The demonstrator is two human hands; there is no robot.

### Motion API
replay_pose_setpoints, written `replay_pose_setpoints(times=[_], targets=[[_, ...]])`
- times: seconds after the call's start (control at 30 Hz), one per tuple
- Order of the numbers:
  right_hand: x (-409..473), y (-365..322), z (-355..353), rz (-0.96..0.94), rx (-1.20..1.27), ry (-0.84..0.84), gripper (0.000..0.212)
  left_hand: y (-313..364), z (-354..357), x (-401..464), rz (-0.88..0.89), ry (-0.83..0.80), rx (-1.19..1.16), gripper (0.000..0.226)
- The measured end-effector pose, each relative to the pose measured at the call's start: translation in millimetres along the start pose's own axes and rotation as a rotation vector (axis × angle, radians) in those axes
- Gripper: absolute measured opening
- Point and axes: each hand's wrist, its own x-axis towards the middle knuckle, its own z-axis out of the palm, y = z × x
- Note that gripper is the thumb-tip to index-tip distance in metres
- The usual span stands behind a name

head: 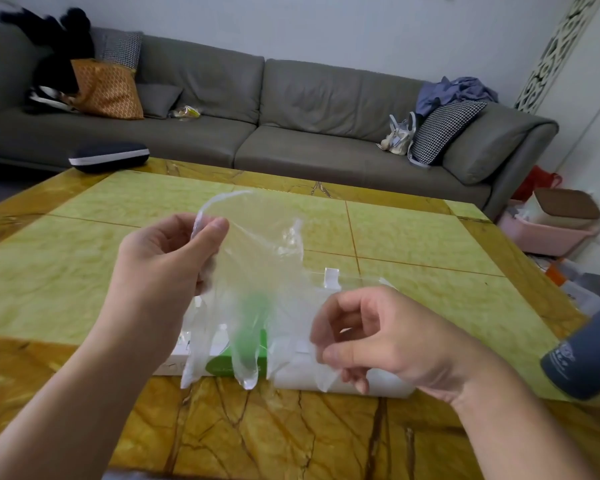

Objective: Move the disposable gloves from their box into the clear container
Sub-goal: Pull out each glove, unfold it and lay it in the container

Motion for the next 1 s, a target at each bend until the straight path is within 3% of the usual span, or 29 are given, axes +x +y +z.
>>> replay_pose_setpoints(times=[0.17, 0.23, 0.3, 0.37, 0.43, 0.53, 0.6, 0.7, 0.83, 0.93, 1.0], targets=[[-8.1, -4.4, -7.8, 0.091, -0.200, -0.048, 0.030, 1.7, 0.1, 1.4, -0.023, -0.011, -0.015, 0.026], [-9.1, -6.6, -10.1, 0.066, -0.254, 0.057, 0.034, 4.1, 2.6, -0.7, -0.036, -0.061, 0.000, 0.028], [-5.8, -7.3, -9.4, -0.063, -0.114, 0.243, 0.035, 6.9, 6.8, -5.7, -0.060, -0.147, 0.013, 0.029], [0.9, -5.4, -7.4, -0.164, 0.051, 0.365, 0.056, 9.0, 13.3, -12.7, -0.094, -0.264, 0.048, 0.029], [5.8, -4.0, -2.6, -0.185, 0.036, 0.364, 0.067, 9.5, 22.1, -21.2, -0.131, -0.397, 0.102, 0.030], [8.2, -0.7, 2.1, -0.205, -0.062, 0.308, 0.037, 7.0, 31.6, -29.7, -0.155, -0.556, 0.172, 0.023], [7.2, 2.0, -3.0, -0.237, 0.024, 0.339, 0.016, 6.3, 29.2, -27.1, -0.184, -0.580, 0.192, 0.024], [2.1, 4.1, -15.2, -0.212, 0.127, 0.401, 0.009, 5.4, 17.4, -14.9, -0.278, -0.493, -0.003, 0.027], [-3.2, 8.5, -28.4, -0.147, 0.131, 0.482, 0.010, -1.6, 15.8, -5.8, -0.312, -0.210, -0.228, 0.032], [0.7, 13.9, -31.1, -0.084, 0.151, 0.637, 0.010, -3.7, 20.8, -10.7, -0.217, -0.084, -0.101, 0.029], [3.6, 19.1, -33.9, -0.028, 0.109, 0.750, 0.014, -1.8, 27.6, -20.2, -0.003, -0.047, 0.154, 0.024]])
